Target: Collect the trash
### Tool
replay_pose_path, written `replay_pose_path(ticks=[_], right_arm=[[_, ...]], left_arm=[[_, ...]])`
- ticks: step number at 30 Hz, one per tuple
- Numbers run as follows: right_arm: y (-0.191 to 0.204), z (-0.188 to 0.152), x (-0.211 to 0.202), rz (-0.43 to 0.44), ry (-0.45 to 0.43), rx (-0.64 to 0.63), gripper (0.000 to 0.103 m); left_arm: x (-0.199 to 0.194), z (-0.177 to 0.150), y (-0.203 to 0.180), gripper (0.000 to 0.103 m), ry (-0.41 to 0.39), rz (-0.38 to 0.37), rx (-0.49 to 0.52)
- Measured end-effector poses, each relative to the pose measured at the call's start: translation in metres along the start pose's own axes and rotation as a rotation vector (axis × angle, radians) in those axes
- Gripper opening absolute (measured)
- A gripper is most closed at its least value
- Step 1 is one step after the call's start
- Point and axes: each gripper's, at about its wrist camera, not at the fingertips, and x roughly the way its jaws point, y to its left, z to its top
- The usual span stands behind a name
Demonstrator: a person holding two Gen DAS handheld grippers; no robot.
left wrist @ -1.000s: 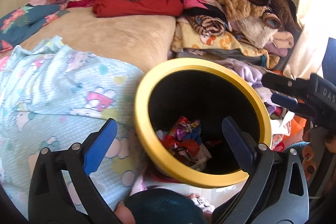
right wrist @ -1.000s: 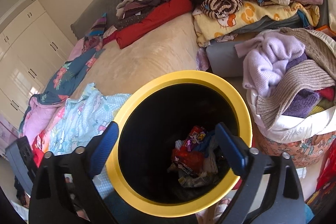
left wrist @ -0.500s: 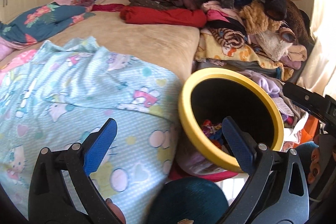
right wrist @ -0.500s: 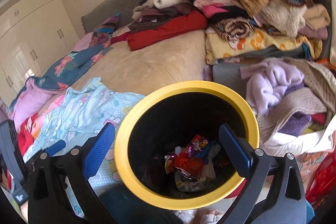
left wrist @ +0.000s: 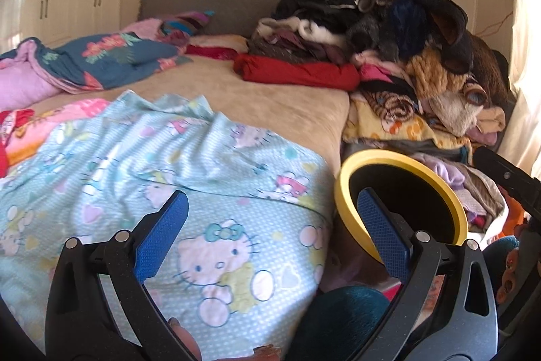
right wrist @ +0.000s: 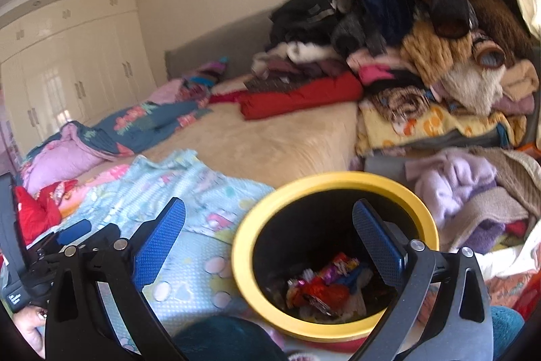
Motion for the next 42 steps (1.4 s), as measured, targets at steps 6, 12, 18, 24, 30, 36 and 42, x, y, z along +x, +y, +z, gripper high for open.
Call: replay_pose_path(ticks=[6,12,18,24,30,36,42], right_arm=[[0.025,-0.014,-0.032,-0.005,-0.156,-0.050,0.097],[0.046,-0.031,-0.041,0.008,-0.197,-0.123,0.097],[0.052,-0.038,-0.037,-0.003,-0.204,-0.153,0.097],[0.050,-0.037,-0.032,-0.019,-0.188,-0.150,0.097],[0.046,-0.037,-0.029,-0.026,-0.178,-0.134,0.097],[0.044,-0.036,-0.028,-0.027,-0.183,-0.133,0.097],[0.044,-0.036,-0.030,-0.026,-0.184,-0.129,0.097]], left_arm=[[-0.027,-0.004,0.013,0.092,-0.083,0.050,-0.001],[-0.045,-0.011,0.020,0.092,-0.111,0.053,0.004],[-0.041,-0.017,0.023,0.092,-0.114,0.057,-0.014],[-0.041,-0.021,0.024,0.092,-0.113,0.060,-0.018],[-0.040,-0.021,0.023,0.092,-0.105,0.059,-0.019],[-0.038,-0.022,0.022,0.092,-0.098,0.053,-0.016],[-0.038,-0.022,0.022,0.092,-0.100,0.051,-0.019]])
